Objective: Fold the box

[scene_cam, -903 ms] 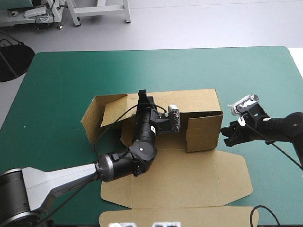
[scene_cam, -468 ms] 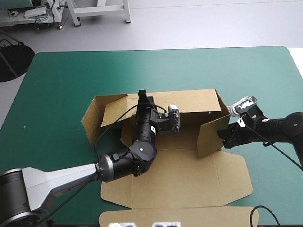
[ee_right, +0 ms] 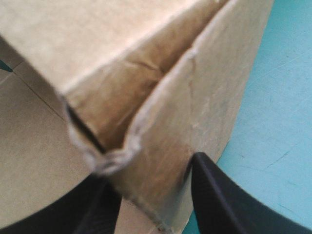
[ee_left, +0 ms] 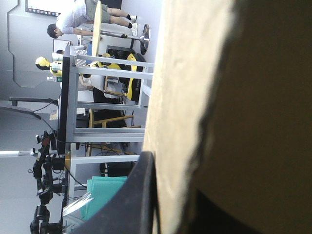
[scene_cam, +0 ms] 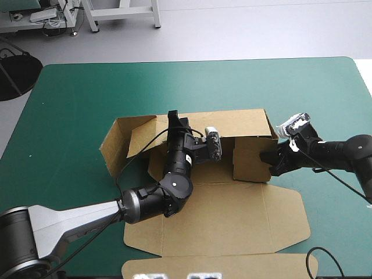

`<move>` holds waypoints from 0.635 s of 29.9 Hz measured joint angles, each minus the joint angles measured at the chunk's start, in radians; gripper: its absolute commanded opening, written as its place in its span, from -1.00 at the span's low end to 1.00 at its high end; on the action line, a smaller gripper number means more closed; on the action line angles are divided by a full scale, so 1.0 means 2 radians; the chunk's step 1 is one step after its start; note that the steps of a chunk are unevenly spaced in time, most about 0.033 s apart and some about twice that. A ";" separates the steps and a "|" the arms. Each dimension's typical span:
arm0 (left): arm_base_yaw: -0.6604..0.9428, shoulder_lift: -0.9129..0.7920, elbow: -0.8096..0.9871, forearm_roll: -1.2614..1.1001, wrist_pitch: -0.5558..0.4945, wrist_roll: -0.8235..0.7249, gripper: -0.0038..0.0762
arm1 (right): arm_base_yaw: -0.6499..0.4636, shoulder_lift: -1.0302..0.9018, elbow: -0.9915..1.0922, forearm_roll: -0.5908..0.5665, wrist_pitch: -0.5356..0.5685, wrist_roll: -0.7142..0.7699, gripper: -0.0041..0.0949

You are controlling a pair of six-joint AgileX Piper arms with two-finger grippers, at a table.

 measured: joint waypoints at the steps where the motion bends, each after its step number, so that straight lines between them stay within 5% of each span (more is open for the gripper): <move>1: 0.000 0.000 0.000 0.001 0.000 -0.003 -0.93 | 0.000 0.007 0.000 0.007 0.000 -0.002 -0.11; 5: 0.000 0.000 0.000 0.005 -0.001 -0.007 -0.93 | 0.000 0.029 0.000 0.026 -0.009 -0.013 -0.34; 9: 0.000 0.001 0.000 0.007 -0.004 -0.009 -0.93 | 0.000 0.045 0.000 0.051 -0.021 -0.019 -0.96; 19: 0.000 0.003 0.002 0.022 0.000 -0.012 -0.92 | 0.000 0.053 -0.003 0.064 -0.036 -0.036 -0.92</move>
